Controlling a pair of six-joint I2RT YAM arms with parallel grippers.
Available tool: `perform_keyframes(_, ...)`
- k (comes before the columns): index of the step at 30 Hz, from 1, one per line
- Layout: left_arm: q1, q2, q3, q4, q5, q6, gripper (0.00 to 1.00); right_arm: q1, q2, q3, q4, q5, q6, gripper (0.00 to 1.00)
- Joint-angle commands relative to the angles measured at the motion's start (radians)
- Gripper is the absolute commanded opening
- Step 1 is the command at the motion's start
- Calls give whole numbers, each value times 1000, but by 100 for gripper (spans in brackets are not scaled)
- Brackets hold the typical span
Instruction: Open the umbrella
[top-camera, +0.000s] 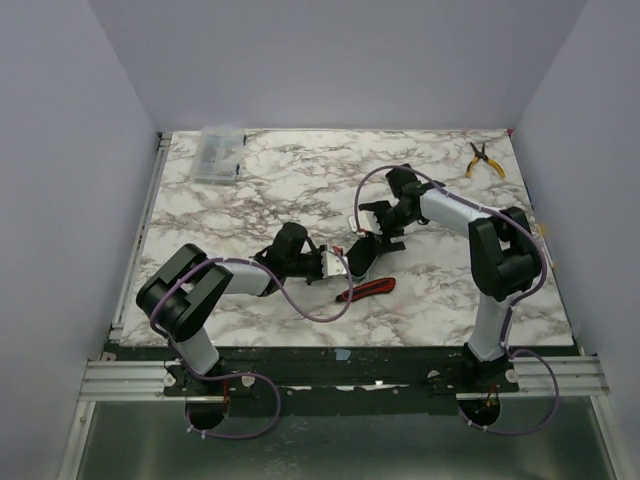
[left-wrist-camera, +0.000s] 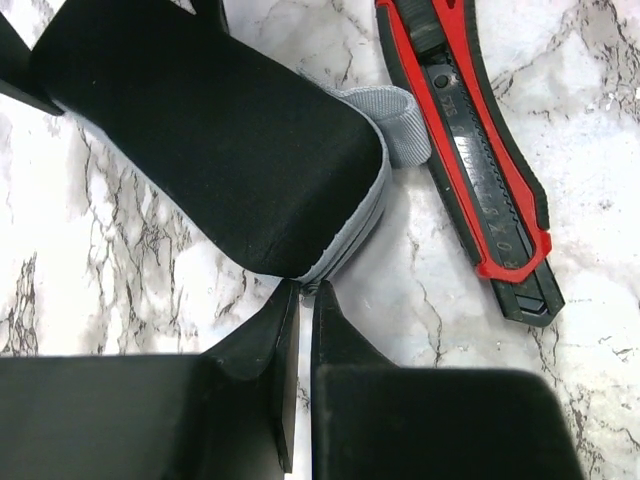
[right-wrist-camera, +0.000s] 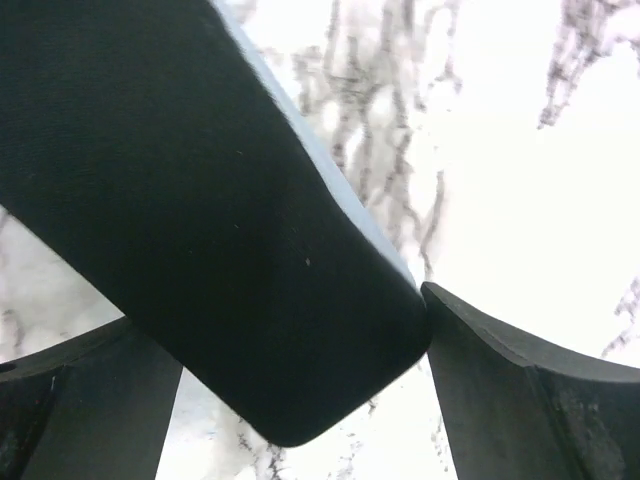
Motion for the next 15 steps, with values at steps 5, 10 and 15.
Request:
perform_keyframes(5,-21,9,17,24,7,-116,0,-63,-118,-69,303,82,335,94)
perform_keyframes(10,-23,18,33,37,6,-146,0,-144,-153,-69,194,130,538,93)
perform_keyframes(15,-24,30,53,41,2,-178,0,-182,-102,73,6,75,827,93)
